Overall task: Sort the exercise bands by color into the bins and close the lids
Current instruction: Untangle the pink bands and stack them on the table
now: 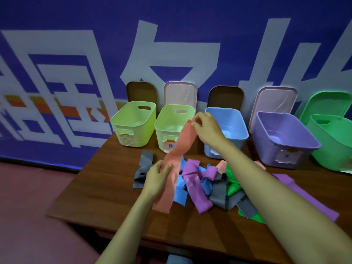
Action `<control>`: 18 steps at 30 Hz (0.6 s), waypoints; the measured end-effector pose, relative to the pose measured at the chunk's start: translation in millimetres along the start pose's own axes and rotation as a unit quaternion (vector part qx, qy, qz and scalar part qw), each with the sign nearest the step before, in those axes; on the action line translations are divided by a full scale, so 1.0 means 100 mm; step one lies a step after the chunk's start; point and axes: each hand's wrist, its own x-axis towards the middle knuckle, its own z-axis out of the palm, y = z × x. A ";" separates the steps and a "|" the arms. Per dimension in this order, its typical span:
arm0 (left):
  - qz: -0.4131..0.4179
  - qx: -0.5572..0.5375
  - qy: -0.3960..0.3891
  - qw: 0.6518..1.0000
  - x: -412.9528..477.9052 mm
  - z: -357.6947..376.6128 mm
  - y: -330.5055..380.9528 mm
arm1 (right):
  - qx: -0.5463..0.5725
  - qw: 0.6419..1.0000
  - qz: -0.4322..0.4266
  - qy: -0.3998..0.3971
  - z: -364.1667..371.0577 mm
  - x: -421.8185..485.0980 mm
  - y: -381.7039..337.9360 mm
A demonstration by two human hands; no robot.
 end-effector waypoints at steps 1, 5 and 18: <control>-0.008 0.019 0.012 1.000 0.02 -0.05 -0.06 | 0.011 1.000 0.005 -0.027 0.11 -0.03 0.00; -0.038 0.097 0.083 0.991 0.11 -0.31 -0.30 | 0.029 0.993 0.020 -0.110 0.57 -0.12 0.05; -0.196 0.068 0.086 0.974 0.49 -0.61 -0.80 | 0.117 0.961 0.015 -0.250 1.56 -0.03 -0.06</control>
